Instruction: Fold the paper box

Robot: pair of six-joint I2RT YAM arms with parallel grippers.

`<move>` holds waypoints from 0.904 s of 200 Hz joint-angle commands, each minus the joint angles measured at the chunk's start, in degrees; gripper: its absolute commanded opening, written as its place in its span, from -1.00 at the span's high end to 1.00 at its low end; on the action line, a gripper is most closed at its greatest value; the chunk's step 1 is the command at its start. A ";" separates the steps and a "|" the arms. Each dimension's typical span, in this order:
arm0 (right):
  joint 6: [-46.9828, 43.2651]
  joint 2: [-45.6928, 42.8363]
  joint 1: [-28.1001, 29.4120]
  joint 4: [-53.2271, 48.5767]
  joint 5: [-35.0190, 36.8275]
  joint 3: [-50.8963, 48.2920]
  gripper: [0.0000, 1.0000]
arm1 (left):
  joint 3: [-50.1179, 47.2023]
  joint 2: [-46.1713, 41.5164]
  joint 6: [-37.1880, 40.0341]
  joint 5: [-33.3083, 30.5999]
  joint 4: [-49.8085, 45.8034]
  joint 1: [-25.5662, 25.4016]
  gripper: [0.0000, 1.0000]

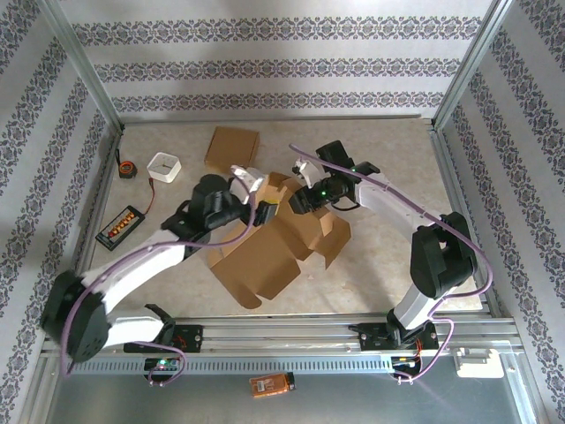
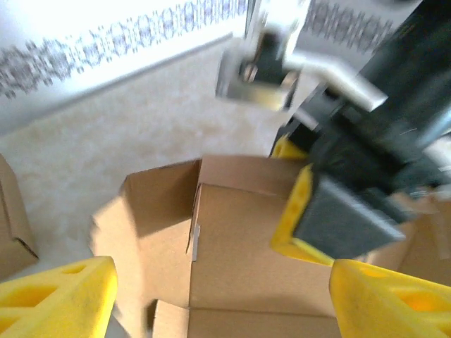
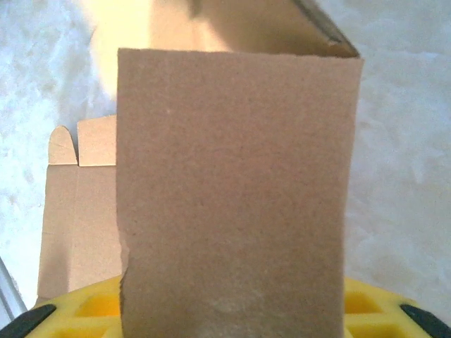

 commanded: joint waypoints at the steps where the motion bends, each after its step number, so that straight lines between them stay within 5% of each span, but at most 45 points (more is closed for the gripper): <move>1: -1.90 0.54 -0.40 0.55 0.30 1.37 0.20 | -1.78 -8.18 -4.70 1.61 -4.61 4.36 -0.59; 48: -4.49 0.94 -0.24 -1.01 -0.85 2.60 0.20 | 3.76 -2.37 6.60 -1.44 -19.52 17.44 -0.40; 82: -7.32 0.13 0.45 -2.49 -1.63 2.68 0.20 | 10.52 12.18 13.97 1.50 -20.67 19.22 -0.19; 130: -13.04 0.08 2.76 -5.51 -1.78 3.46 0.19 | 18.29 26.16 16.40 13.04 -16.56 19.22 -0.03; 181: -15.54 0.10 3.88 -4.91 5.56 4.00 0.15 | 15.58 27.25 18.21 31.28 -12.52 19.23 -0.01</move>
